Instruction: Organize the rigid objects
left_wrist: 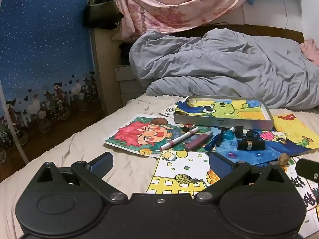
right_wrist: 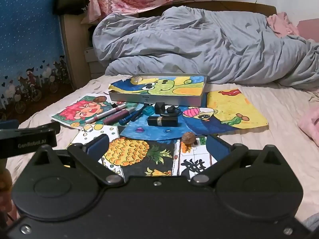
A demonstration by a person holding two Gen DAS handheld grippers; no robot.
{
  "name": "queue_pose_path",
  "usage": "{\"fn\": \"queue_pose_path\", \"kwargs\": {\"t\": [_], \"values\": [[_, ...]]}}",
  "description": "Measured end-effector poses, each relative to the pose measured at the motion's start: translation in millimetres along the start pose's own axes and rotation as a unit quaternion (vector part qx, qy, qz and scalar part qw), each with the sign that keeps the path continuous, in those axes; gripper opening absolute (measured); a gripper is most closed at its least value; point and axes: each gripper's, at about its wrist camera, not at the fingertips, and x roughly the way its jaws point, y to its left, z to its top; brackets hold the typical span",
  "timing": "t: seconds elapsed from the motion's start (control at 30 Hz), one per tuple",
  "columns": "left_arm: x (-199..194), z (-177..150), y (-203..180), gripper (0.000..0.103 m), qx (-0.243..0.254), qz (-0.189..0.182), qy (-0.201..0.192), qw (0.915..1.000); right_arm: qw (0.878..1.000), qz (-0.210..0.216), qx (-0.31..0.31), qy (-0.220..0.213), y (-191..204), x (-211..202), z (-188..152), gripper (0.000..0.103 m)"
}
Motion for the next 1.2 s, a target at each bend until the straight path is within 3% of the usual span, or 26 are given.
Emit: {"fn": "queue_pose_path", "kwargs": {"t": [0.57, 1.2], "values": [[-6, -14, 0, 0.102, 0.006, -0.001, -0.003, 1.0, 1.0, -0.002, 0.014, -0.007, -5, 0, -1, 0.103], [-11, -5, -1, 0.102, 0.011, -0.002, 0.0, 0.9999, 1.0, -0.008, 0.026, -0.007, -6, 1, 0, 0.102]]}}
